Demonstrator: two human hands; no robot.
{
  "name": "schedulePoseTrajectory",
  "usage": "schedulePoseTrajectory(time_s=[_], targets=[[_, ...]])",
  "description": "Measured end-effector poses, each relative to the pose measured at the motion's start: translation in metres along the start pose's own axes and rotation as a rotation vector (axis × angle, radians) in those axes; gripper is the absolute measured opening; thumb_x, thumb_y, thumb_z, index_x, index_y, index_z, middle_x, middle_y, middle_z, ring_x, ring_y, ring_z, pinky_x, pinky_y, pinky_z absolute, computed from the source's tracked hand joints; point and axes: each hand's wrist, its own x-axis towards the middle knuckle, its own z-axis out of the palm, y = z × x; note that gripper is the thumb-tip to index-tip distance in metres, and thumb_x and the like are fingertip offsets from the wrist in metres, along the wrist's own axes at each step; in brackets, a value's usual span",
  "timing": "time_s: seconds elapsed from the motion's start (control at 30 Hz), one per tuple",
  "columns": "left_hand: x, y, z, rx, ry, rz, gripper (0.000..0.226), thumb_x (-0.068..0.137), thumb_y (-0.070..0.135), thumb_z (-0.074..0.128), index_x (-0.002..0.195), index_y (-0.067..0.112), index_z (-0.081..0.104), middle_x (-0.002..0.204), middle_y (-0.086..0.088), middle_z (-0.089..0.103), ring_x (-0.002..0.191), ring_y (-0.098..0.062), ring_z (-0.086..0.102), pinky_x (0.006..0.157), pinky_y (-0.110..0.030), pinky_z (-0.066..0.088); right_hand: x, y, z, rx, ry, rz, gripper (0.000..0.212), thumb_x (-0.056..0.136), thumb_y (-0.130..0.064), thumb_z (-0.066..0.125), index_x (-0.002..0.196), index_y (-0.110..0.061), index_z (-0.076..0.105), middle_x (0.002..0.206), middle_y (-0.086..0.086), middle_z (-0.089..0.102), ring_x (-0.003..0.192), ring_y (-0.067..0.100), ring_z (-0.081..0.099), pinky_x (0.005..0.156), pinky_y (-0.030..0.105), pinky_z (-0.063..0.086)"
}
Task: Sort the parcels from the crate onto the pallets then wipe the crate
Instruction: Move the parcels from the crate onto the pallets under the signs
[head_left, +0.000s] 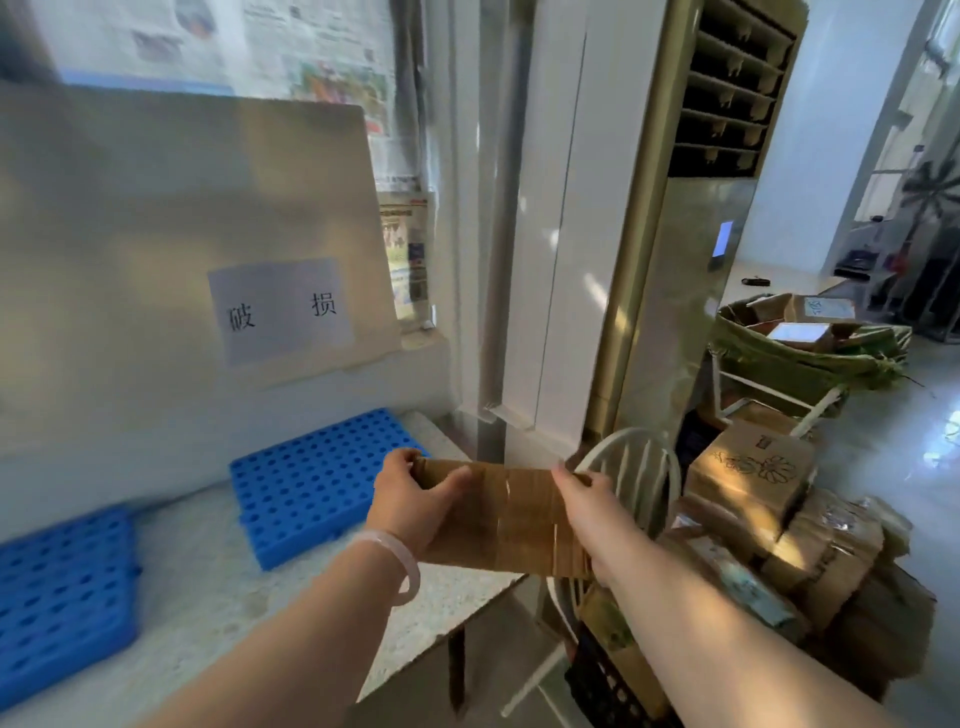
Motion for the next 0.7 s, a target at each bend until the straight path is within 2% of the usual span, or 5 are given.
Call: schedulePoseTrajectory(time_s=[0.17, 0.33, 0.47, 0.6, 0.7], targets=[[0.017, -0.026, -0.072, -0.094, 0.243, -0.111, 0.047, 0.086, 0.040, 0.070, 0.122, 0.019, 0.048, 0.119, -0.002, 0.046, 0.098, -0.019, 0.051, 0.084, -0.034, 0.044, -0.011, -0.012, 0.086, -0.043, -0.079, -0.095, 0.047, 0.099, -0.053, 0.042, 0.137, -0.027, 0.037, 0.121, 0.006, 0.052, 0.106, 0.027, 0.055, 0.096, 0.051, 0.050], [0.037, -0.054, -0.137, -0.077, 0.239, -0.097, 0.055, 0.084, 0.029, 0.066, 0.136, 0.027, 0.050, 0.129, -0.001, 0.049, 0.104, -0.018, 0.056, 0.094, -0.042, 0.052, -0.021, -0.028, 0.161, -0.071, -0.211, -0.131, 0.053, 0.101, -0.033, 0.044, 0.150, -0.030, 0.024, 0.124, 0.000, 0.050, 0.102, 0.019, 0.054, 0.094, 0.045, 0.051], [0.051, -0.073, -0.178, -0.136, 0.229, -0.091, 0.051, 0.088, 0.017, 0.062, 0.137, 0.027, 0.050, 0.125, 0.002, 0.052, 0.093, -0.011, 0.056, 0.080, -0.029, 0.052, -0.028, -0.040, 0.206, -0.063, -0.274, -0.166, 0.065, 0.095, -0.026, 0.051, 0.152, -0.035, 0.022, 0.132, 0.001, 0.053, 0.111, 0.021, 0.055, 0.094, 0.046, 0.053], [0.065, -0.088, -0.213, -0.046, 0.198, -0.053, 0.072, 0.083, 0.013, 0.065, 0.149, 0.022, 0.035, 0.135, 0.000, 0.041, 0.117, -0.017, 0.046, 0.096, -0.032, 0.042, -0.032, -0.049, 0.241, -0.102, -0.267, -0.189, 0.072, 0.092, -0.029, 0.059, 0.153, -0.030, 0.022, 0.132, 0.000, 0.051, 0.111, 0.022, 0.055, 0.096, 0.046, 0.052], [0.073, -0.096, -0.233, 0.053, 0.154, -0.079, 0.086, 0.084, 0.016, 0.068, 0.155, 0.021, 0.020, 0.140, -0.007, 0.029, 0.114, -0.018, 0.040, 0.098, -0.031, 0.039, -0.029, -0.051, 0.261, -0.183, -0.235, -0.203, 0.082, 0.090, -0.038, 0.066, 0.155, -0.025, 0.018, 0.144, 0.004, 0.042, 0.123, 0.026, 0.050, 0.098, 0.042, 0.049]])
